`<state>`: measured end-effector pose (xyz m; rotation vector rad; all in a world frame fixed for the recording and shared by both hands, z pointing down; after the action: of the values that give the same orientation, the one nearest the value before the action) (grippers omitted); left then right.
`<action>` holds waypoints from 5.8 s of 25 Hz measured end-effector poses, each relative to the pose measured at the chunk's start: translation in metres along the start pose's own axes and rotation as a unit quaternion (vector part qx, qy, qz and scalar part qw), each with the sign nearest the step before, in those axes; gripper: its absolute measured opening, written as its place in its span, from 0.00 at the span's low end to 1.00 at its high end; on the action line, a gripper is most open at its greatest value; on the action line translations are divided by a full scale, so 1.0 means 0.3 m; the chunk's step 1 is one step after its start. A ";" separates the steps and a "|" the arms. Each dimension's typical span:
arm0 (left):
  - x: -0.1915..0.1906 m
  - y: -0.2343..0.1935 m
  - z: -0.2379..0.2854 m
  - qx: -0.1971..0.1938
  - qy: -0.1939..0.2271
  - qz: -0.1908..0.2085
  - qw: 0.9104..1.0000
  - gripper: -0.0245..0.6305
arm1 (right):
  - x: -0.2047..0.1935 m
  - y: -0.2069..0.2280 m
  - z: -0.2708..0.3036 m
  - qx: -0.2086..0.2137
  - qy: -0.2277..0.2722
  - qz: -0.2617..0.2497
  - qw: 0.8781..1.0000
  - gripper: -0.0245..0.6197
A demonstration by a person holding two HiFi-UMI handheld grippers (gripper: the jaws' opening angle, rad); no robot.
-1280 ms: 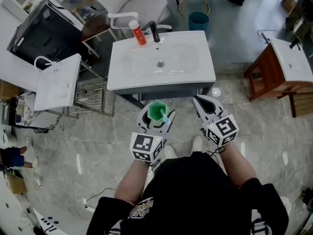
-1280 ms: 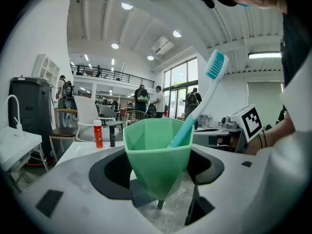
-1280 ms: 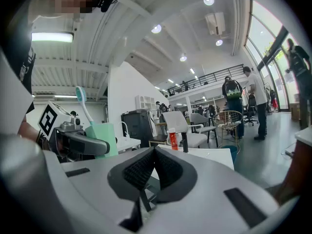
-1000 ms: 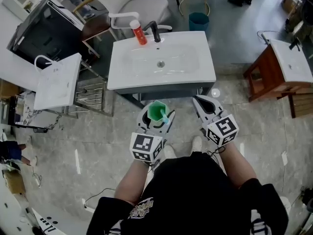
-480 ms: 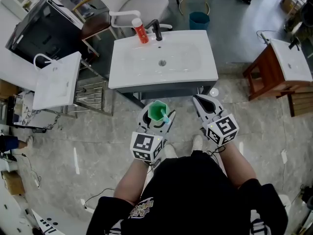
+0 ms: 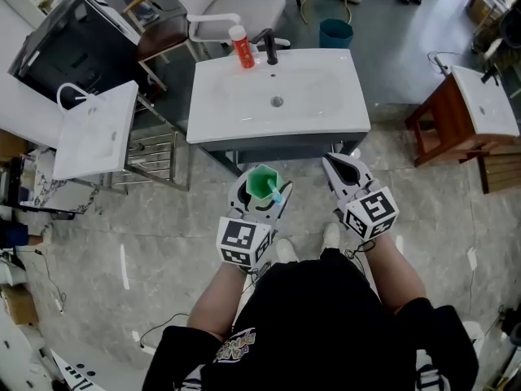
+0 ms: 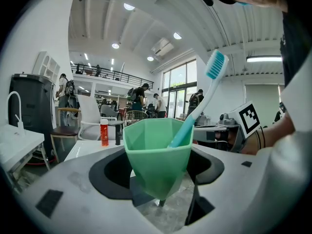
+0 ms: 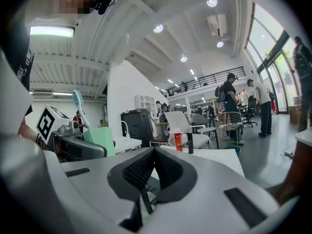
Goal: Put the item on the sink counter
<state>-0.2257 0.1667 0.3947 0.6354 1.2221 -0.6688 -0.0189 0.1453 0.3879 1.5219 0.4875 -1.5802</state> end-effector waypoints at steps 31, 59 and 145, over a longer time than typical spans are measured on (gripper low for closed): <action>0.014 -0.078 0.130 -0.003 -0.005 0.008 1.000 0.52 | 0.052 0.114 0.098 -0.005 0.010 0.002 1.000 0.12; 0.169 -0.061 0.742 0.050 -0.027 0.005 0.998 0.52 | 0.272 0.747 0.280 0.045 -0.001 0.007 0.999 0.12; -0.288 -0.656 1.959 0.004 -0.071 0.074 0.995 0.52 | 0.167 1.303 0.703 -0.138 -0.070 0.109 0.982 0.12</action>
<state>-0.0253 -0.3918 0.5939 0.6668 1.0313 -0.5851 0.1672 -0.2489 0.4875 1.2034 0.4244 -1.3742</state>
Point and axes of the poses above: the fingertips, and each gripper's own axes: z forward along the fingers, y to its right, x out of its top, the point moved 8 cm from there along -z, backward along the fingers, and after that the axes turned 11 degrees about z, right-handed, at the moved point
